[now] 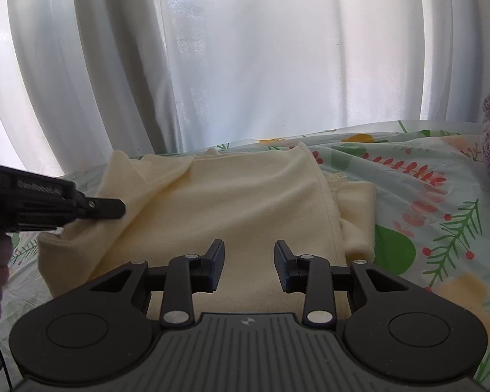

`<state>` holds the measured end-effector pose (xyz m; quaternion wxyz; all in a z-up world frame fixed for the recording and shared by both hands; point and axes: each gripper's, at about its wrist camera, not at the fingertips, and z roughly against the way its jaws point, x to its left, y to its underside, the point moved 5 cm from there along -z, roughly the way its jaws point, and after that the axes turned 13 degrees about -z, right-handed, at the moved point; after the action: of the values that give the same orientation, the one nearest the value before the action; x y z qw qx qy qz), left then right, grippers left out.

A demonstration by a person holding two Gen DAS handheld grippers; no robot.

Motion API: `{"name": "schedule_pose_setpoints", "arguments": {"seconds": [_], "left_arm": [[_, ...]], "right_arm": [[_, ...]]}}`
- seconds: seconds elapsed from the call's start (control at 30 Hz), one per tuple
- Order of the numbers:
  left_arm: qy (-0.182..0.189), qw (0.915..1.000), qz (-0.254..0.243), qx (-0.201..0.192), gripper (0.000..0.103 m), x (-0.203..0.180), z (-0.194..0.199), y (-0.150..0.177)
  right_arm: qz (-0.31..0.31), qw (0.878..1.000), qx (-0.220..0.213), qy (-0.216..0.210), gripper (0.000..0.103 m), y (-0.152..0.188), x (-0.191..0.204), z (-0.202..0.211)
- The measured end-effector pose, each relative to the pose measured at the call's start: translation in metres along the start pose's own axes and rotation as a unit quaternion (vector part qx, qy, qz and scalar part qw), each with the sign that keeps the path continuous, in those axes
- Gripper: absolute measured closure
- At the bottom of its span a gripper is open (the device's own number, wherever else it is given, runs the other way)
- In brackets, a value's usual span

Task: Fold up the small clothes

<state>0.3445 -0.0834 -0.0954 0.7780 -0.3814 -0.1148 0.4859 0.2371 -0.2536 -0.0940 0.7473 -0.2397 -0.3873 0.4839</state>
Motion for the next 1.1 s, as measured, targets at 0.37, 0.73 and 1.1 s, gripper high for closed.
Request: {"name": "schedule_pose_setpoints", "arguments": {"seconds": [0.37,0.73,1.1], "left_arm": [[-0.01,0.9973,-0.014,-0.071,0.07,0.001,0.076,0.002],[0.022,0.9974,0.069,0.004,0.068,0.027,0.025,0.042],[-0.049,0.995,0.082,-0.026,0.067,0.059,0.072,0.035]], "right_arm": [[-0.008,1.0,0.007,0.003,0.07,0.003,-0.012,-0.001],[-0.003,0.999,0.043,-0.019,0.069,0.007,-0.004,-0.021],[-0.092,0.97,0.136,-0.178,0.043,-0.027,0.039,-0.062]]}}
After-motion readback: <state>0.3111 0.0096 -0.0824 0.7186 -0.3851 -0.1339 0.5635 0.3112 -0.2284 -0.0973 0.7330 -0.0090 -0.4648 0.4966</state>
